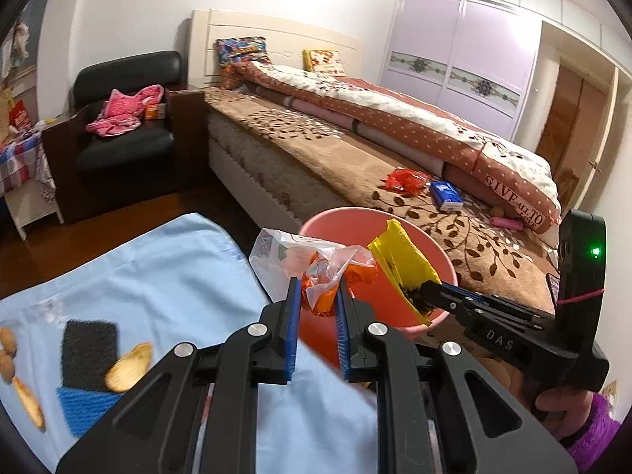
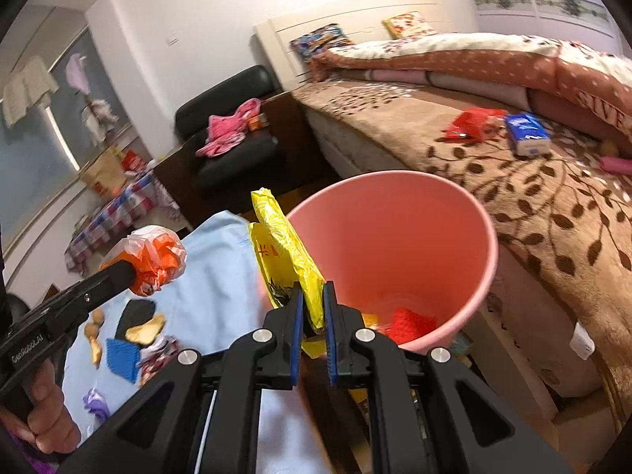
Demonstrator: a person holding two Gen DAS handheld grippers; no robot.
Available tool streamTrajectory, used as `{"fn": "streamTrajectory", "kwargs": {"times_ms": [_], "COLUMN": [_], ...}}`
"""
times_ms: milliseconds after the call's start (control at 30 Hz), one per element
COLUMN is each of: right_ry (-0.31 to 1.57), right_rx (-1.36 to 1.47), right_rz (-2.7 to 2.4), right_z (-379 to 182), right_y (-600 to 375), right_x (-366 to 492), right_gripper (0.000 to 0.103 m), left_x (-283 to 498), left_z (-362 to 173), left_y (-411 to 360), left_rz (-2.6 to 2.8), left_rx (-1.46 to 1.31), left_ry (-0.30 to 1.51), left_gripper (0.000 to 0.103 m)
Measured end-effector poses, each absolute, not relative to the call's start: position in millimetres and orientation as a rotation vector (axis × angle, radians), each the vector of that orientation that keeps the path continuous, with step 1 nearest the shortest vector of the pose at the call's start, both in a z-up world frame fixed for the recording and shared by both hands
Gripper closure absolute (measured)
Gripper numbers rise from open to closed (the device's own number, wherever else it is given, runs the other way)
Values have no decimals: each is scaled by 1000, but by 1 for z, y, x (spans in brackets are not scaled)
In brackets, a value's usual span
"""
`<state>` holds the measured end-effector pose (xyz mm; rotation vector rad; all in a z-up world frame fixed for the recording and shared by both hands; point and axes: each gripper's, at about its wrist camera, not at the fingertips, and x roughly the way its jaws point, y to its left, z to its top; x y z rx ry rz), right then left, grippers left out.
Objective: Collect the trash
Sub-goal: 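Carry the yellow bag in the right tool over the pink bucket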
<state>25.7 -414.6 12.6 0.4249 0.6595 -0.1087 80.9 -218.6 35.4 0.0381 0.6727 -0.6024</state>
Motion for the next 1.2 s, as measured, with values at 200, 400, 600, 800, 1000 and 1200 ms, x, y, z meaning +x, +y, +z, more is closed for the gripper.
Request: {"fn": "streamTrajectory", "kwargs": {"times_ms": [200,400,600,800,1000,1200], "right_ry": [649,654,671,684,691,693], "right_rx": [462,464,475,471,474,478], "right_rz": [-171,-208,-227,-236,-244,-249], "right_z": [1,-8,-19,-25,-29,-31], "right_y": [-438,-451,-459,-460,-459,-459], "right_x": [28,36,43,48,49,50], "right_gripper": [94,93,93,93,91,91], "left_x": [94,108,116,122,124,126], "left_z": [25,11,-3,-10,-11,-13], "left_y": [-257,-282,-298,-304,-305,-305], "left_rz": [-635,-644,-646,-644,-641,-639], "left_rx": [74,96,122,124,126,119], "left_ry": [698,728,753,771,770,777], "left_gripper": [87,87,87,87,87,85]}}
